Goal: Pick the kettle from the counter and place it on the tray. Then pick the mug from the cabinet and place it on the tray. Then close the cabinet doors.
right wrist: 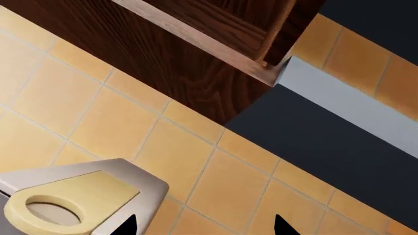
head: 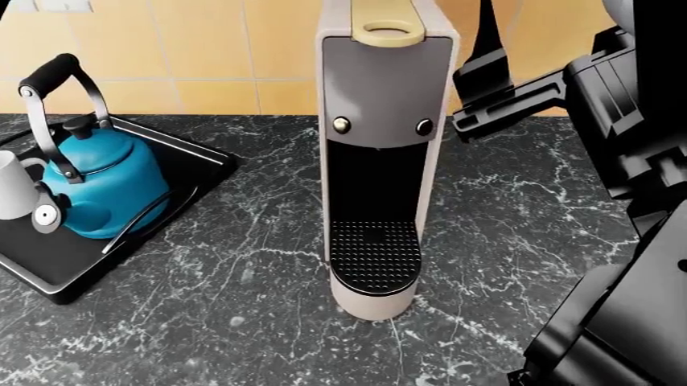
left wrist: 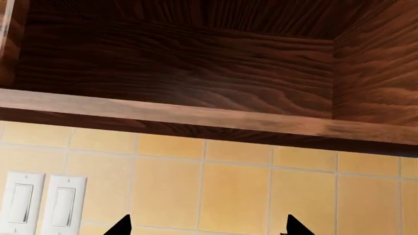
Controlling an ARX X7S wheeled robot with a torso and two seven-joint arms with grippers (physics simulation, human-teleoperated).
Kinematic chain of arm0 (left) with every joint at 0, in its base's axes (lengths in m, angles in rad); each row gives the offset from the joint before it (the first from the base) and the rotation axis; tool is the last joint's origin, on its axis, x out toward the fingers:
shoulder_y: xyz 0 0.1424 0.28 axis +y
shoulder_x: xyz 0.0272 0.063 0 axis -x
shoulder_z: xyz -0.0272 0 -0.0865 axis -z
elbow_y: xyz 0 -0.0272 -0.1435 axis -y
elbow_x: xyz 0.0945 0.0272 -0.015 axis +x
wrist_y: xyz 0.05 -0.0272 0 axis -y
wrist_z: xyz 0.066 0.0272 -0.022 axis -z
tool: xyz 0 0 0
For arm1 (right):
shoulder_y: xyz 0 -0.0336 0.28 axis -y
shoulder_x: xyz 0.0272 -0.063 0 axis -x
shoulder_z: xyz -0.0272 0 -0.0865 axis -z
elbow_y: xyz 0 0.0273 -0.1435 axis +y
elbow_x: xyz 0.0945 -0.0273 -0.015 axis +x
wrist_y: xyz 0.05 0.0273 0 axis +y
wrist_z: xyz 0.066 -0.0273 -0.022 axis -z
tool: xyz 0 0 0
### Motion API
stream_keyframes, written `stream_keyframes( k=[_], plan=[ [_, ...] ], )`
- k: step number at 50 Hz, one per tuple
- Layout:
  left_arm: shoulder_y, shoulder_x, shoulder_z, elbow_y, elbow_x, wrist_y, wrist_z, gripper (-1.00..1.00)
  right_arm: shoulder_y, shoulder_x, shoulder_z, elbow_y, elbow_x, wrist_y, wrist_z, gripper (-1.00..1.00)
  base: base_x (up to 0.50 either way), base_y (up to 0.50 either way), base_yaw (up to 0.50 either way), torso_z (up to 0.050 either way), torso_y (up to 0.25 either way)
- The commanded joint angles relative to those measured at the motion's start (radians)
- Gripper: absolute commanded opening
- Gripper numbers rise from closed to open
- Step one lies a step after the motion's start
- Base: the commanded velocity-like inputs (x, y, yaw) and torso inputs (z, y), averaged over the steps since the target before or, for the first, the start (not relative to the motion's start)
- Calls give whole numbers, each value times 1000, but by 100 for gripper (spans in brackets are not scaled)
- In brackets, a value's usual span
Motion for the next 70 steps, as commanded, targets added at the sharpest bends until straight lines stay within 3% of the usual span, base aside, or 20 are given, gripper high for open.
stream_keyframes(
  k=[1,31,40,46,58,70],
  plan=[
    [-6,-1,-3,-3,-3,-1,-1,100,10,0,-8,3,-8,10,-7,100,1,-55,0,0,0],
    [6,-1,-3,-9,9,8,7,100,7,11,-2,-5,-12,2,-2,100,1,-59,0,0,0],
    [11,-1,-2,-13,20,13,17,100,106,75,-128,-27,-203,88,-138,100,0,0,0,0,0],
    [11,-1,-2,-16,25,14,21,100,195,94,-173,-2,-451,137,-364,100,0,0,0,0,0],
    [-3,-3,-5,-22,22,10,24,100,258,60,-77,22,-711,50,-643,100,0,0,0,0,0],
    [-27,-1,-5,-21,8,-2,14,100,229,-47,141,-19,-680,-180,-658,100,0,0,0,0,0]
  ],
)
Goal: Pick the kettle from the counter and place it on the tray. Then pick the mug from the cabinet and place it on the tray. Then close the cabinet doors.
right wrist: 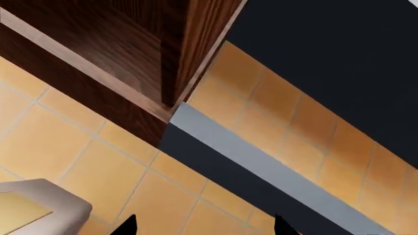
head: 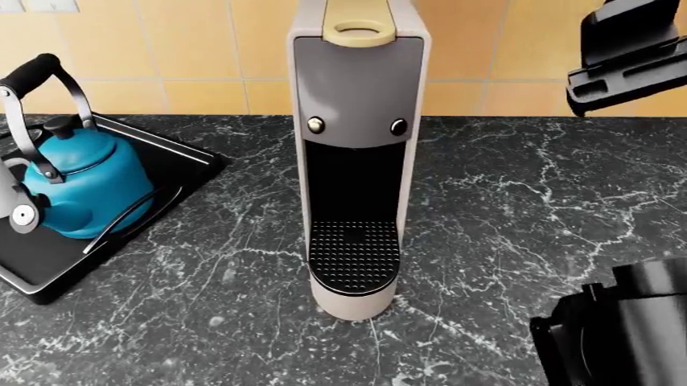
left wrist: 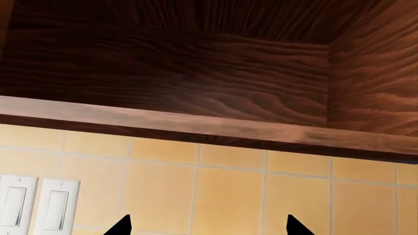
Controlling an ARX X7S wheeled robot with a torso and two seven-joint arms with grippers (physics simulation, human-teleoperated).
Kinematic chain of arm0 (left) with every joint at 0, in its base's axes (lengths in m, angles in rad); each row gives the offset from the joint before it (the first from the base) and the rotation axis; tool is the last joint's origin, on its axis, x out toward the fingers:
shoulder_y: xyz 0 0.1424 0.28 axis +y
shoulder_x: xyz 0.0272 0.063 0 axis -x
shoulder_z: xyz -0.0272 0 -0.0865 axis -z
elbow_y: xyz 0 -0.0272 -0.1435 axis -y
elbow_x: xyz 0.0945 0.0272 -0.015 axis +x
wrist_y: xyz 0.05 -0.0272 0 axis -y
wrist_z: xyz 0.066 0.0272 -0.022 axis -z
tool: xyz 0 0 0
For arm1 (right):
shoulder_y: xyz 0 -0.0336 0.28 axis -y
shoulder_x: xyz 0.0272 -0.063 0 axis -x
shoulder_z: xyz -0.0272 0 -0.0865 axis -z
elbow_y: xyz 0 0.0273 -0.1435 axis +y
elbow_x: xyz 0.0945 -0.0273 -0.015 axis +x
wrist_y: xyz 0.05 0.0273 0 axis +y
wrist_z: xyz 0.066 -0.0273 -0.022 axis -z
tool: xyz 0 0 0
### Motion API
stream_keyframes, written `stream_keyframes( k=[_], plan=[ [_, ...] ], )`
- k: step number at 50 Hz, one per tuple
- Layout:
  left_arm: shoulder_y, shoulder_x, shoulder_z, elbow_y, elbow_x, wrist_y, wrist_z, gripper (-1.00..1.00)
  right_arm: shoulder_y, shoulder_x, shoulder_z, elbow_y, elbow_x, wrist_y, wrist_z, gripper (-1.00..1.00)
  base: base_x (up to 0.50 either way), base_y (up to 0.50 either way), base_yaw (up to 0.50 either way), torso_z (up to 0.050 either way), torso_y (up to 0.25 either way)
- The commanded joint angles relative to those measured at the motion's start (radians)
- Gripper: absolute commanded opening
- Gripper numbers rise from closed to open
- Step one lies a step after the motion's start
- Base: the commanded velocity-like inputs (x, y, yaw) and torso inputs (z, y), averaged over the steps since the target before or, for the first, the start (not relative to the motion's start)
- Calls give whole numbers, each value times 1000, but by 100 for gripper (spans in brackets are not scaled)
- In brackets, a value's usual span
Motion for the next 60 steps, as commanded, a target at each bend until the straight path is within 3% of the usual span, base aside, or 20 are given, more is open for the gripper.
stream_keyframes(
  k=[1,5,23,41,60],
  plan=[
    [-20,2,0,-1,-9,-9,-6,100,2,-86,171,-23,-40,-182,-75,100,0,0,0,0,0],
    [-25,4,0,-1,-10,-11,-7,100,1,-128,249,-34,-21,-265,-75,100,0,0,0,0,0],
    [-11,-1,0,0,-1,-5,-1,100,41,-131,378,-45,15,-358,-76,100,0,0,0,0,0],
    [-1,-1,3,2,6,-3,1,100,199,-123,493,52,73,-479,-76,100,0,0,0,0,0],
    [-1,-6,1,-3,8,-3,5,100,348,-64,419,194,111,-426,-59,100,0,0,0,0,0]
  ],
)
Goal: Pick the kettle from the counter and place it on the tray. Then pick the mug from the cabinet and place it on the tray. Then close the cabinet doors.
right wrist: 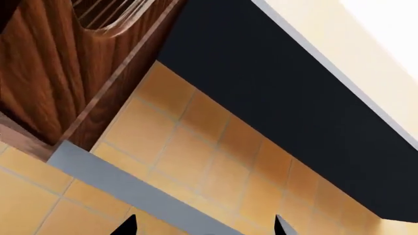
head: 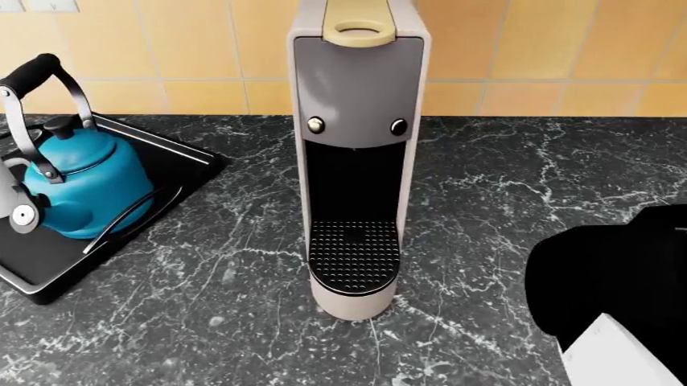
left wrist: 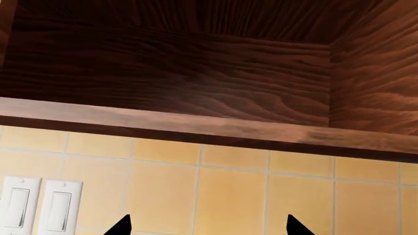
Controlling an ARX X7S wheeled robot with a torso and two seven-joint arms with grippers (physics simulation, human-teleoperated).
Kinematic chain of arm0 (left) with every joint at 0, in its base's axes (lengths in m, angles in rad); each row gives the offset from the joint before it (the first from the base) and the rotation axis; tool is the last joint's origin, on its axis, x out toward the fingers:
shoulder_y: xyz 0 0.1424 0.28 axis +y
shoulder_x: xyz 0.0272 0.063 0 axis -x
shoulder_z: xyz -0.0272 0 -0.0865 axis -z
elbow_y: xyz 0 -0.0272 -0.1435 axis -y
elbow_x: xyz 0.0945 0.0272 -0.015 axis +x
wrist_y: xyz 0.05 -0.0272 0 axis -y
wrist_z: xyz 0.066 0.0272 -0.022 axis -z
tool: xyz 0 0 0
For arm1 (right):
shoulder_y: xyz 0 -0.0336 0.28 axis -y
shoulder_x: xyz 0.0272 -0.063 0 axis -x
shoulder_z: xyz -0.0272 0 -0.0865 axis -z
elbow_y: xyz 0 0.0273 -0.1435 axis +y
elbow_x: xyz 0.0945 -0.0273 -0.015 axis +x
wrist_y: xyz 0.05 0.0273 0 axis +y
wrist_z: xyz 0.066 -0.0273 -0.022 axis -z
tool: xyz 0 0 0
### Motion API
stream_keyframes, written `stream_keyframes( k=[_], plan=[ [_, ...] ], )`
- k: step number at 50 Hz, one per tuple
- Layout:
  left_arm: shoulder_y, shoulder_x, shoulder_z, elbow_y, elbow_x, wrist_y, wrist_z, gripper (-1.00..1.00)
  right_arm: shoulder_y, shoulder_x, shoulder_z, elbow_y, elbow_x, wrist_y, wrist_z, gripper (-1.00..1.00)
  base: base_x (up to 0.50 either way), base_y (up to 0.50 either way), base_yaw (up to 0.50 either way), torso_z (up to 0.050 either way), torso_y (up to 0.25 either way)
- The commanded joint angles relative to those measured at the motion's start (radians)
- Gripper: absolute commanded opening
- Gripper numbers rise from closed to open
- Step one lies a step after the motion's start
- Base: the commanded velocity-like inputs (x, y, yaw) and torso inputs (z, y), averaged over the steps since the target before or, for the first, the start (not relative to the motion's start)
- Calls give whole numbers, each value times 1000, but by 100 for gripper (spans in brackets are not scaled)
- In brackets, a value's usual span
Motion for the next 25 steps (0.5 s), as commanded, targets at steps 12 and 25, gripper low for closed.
stream_keyframes(
  k=[12,25],
  plan=[
    [-7,-1,-2,-13,2,0,5,100,117,0,-76,166,109,35,98,100,0,0,0,0,0],
    [-8,-5,-9,-19,0,4,8,100,155,-34,-101,199,209,121,167,100,0,0,0,0,0]
  ],
)
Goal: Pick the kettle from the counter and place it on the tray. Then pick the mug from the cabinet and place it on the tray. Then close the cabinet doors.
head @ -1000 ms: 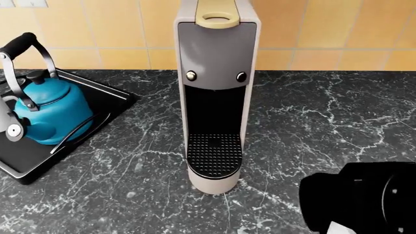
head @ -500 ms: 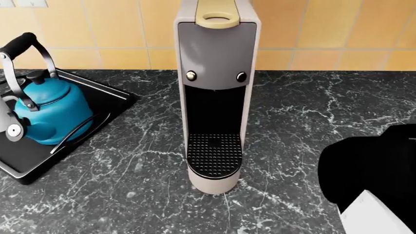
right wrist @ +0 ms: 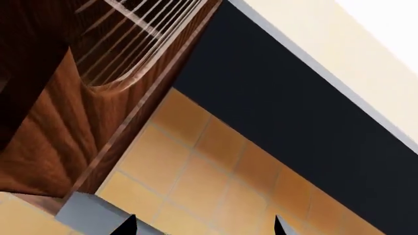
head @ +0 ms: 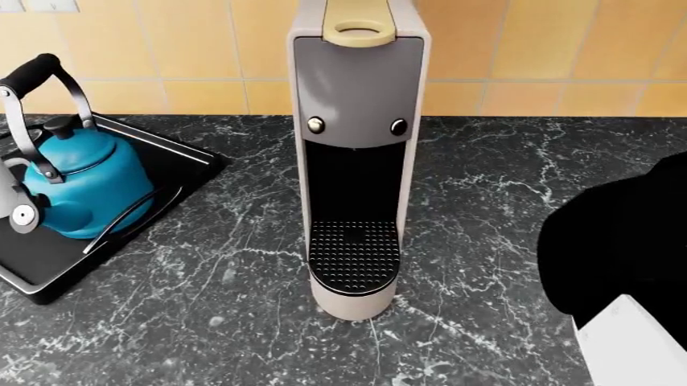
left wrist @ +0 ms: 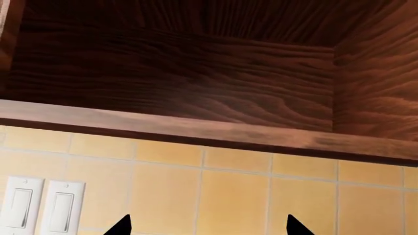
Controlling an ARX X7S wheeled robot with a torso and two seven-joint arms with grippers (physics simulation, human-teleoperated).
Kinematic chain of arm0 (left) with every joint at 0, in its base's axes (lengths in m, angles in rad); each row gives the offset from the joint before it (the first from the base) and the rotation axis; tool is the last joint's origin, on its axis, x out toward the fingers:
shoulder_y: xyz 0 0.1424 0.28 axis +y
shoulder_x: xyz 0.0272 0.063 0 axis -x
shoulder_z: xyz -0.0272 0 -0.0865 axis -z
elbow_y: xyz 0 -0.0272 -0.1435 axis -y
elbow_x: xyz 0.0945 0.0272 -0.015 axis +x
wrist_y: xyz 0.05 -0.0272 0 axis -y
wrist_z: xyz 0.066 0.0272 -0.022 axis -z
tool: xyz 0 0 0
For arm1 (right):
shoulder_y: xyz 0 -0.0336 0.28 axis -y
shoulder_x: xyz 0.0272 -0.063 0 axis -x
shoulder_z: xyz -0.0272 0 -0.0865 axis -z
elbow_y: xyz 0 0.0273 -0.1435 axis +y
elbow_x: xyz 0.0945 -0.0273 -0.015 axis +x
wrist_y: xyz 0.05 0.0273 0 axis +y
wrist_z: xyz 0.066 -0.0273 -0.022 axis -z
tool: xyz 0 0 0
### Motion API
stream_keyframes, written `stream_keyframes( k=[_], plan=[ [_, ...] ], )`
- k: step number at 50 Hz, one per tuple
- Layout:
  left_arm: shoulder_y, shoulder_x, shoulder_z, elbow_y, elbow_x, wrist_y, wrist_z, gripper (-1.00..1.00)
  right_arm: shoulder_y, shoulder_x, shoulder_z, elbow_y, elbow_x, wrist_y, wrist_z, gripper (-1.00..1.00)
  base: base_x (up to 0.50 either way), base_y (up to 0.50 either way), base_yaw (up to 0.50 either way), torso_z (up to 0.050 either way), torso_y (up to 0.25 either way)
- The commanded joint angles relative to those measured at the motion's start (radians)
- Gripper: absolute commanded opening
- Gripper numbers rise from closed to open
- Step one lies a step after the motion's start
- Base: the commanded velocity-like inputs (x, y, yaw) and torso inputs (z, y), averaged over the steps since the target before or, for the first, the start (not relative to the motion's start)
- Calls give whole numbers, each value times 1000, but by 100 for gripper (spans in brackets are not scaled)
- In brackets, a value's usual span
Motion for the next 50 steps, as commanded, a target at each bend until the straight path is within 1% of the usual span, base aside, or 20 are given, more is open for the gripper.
stream_keyframes(
  k=[1,19,35,50],
  plan=[
    [0,-2,-5,-5,0,4,3,100,23,-23,-27,27,87,71,61,100,0,0,0,0,0],
    [19,-2,-2,-10,17,14,13,100,3,-20,-63,-5,254,191,183,100,0,0,0,0,0],
    [46,-2,3,-21,40,27,29,100,-49,-22,-78,15,446,200,347,100,0,0,0,0,0],
    [66,-10,2,-27,48,35,43,100,-62,-23,-72,100,635,157,499,100,2,1,1,0,0]
  ],
)
